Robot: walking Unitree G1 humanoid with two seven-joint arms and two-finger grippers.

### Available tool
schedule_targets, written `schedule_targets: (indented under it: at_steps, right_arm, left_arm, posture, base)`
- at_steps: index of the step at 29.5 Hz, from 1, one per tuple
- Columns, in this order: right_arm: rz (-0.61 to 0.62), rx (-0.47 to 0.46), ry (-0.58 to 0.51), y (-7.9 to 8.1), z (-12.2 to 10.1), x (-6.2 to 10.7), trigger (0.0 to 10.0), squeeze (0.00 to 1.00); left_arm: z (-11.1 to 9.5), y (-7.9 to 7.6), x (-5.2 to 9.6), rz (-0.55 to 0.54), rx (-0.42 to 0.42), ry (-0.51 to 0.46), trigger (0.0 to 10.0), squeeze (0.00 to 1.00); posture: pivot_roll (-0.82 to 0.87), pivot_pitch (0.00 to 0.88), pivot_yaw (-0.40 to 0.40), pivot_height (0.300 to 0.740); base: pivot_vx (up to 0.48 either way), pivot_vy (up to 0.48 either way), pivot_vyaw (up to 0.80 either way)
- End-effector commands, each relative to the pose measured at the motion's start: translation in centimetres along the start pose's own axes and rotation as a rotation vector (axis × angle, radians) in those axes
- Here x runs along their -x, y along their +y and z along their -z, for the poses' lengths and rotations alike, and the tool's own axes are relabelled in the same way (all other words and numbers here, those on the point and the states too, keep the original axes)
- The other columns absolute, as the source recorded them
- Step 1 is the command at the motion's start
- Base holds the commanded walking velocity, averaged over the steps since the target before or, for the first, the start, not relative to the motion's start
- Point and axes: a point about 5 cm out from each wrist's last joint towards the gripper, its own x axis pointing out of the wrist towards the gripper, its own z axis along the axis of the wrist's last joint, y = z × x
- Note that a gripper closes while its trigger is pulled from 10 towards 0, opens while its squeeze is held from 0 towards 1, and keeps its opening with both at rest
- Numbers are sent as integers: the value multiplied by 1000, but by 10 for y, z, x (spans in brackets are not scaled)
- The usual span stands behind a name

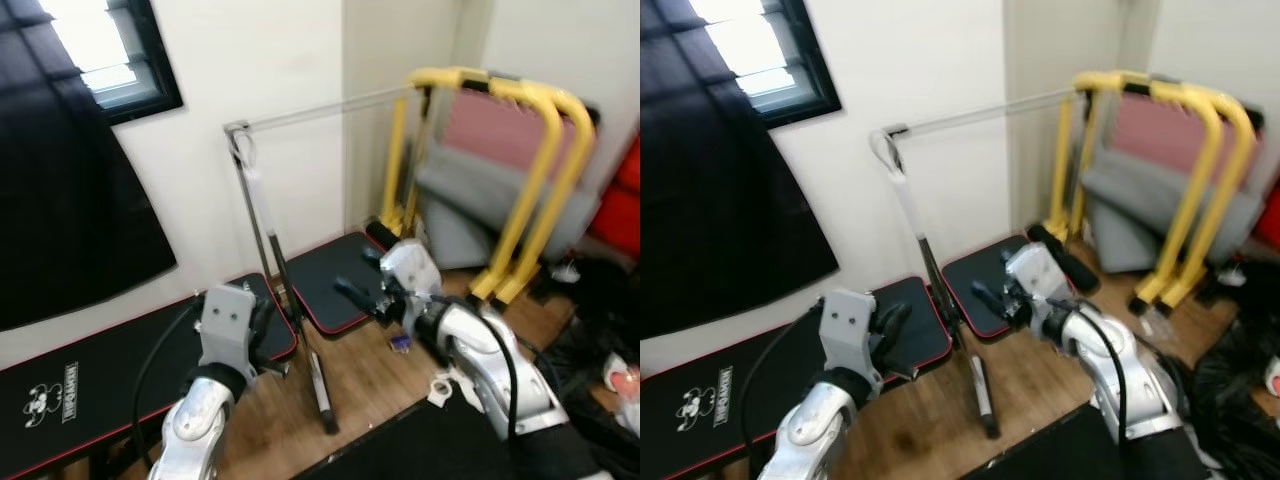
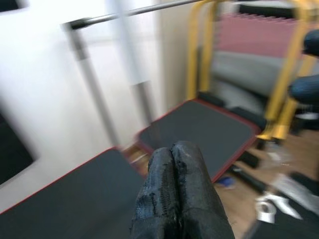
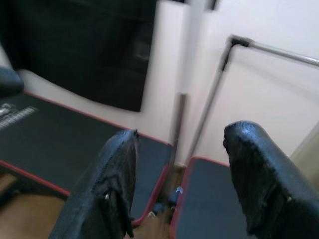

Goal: Sweep floor

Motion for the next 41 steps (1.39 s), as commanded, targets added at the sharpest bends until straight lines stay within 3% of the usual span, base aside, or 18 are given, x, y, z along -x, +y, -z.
schedule_targets:
  at_steps: [1, 4, 11, 18, 27, 31, 41]
  right_arm:
    - [-21, -1, 4, 4, 0, -1, 10000, 0]
    - [-20, 2, 9, 3, 1, -1, 10000, 0]
    - [101, -7, 100, -19, 8, -2, 10000, 0]
    - [180, -40, 131, -27, 11, -2, 10000, 0]
    - [195, -98, 113, -31, 8, -2, 10000, 0]
    - [214, -105, 120, -34, 8, -2, 10000, 0]
    - [250, -118, 123, -32, 7, -6, 10000, 0]
  left_arm:
    - [2, 2, 2, -30, 8, 17, 10000, 0]
    - [2, 2, 2, -31, 9, 17, 10000, 0]
    - [-2, 6, -1, -43, 30, 3, 10000, 0]
    - [-3, 8, -4, -32, 48, 5, 10000, 0]
    - [-1, 7, -4, -10, 45, 29, 10000, 0]
    - [0, 6, -4, -1, 58, 36, 10000, 0]
    - [1, 4, -5, 28, 60, 48, 10000, 0]
  posture:
    - [-103, 0, -34, 740]
    - [-103, 0, -34, 740]
    - [-103, 0, -40, 740]
    - [-103, 0, -43, 740]
    - [-108, 0, -42, 740]
    - [-109, 0, -41, 740]
    - [-110, 0, -36, 740]
  base:
    - [0, 0, 800]
    - [0, 0, 800]
    - [0, 0, 784]
    - [0, 0, 545]
    - [0, 0, 0]
    - [367, 0, 794]
    - [395, 0, 0]
